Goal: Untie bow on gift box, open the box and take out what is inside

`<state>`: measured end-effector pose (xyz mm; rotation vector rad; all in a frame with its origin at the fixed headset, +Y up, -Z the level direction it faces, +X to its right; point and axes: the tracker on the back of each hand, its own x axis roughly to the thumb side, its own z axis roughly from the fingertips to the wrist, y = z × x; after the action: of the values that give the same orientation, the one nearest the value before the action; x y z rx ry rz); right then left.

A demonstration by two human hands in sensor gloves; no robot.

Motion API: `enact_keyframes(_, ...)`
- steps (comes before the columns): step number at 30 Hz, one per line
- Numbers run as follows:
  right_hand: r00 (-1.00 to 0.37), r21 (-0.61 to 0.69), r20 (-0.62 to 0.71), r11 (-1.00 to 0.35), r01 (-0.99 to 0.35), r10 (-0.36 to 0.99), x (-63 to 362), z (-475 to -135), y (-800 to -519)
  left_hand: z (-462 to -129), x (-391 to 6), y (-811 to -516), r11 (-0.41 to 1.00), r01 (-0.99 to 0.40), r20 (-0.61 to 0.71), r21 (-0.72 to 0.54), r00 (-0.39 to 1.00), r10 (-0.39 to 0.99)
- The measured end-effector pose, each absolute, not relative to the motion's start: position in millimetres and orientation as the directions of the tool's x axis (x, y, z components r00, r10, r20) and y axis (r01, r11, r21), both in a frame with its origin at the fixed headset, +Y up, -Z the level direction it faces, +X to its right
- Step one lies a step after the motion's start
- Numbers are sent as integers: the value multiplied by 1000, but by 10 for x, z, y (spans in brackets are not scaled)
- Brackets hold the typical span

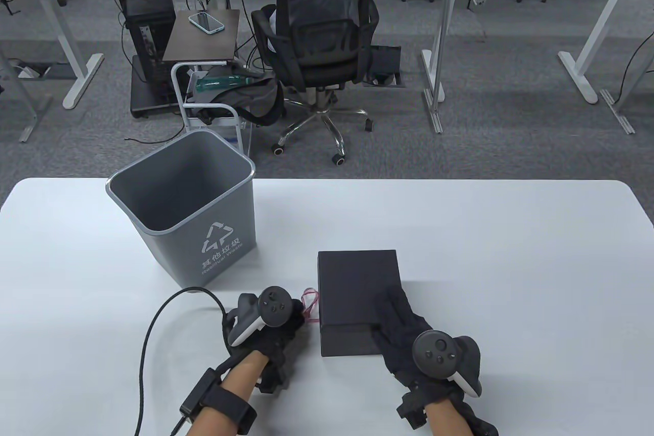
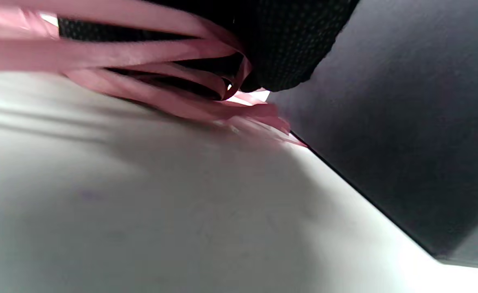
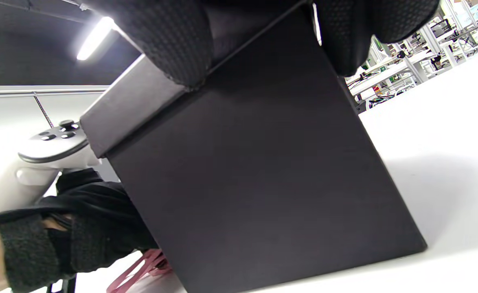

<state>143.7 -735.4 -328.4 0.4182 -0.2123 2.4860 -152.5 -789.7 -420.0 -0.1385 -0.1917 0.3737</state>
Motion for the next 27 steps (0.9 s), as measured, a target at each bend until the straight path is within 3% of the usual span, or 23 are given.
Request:
enact_keyframes(5, -768, -51, 342, -806, -590, 541, 1436, -3289, -7353, -4195, -1414, -7952, 954, -143, 213, -262, 956, 201)
enact_keyframes(12, -768, -50, 342, -806, -590, 541, 1439, -3293, -7354, -4122, -1321, -7915, 977, -127, 252, -172, 953, 168)
enact_keyframes(18, -769, -53, 342, -806, -590, 540, 1440, -3295, -7362, -4095, -1345, -7966, 966, -100, 263, -239, 951, 163)
enact_keyframes(27, -768, -54, 342, -804, -592, 542, 1443, -3292, -7370, -4091, -1623, -8010, 895, -346, 209, -282, 888, 409)
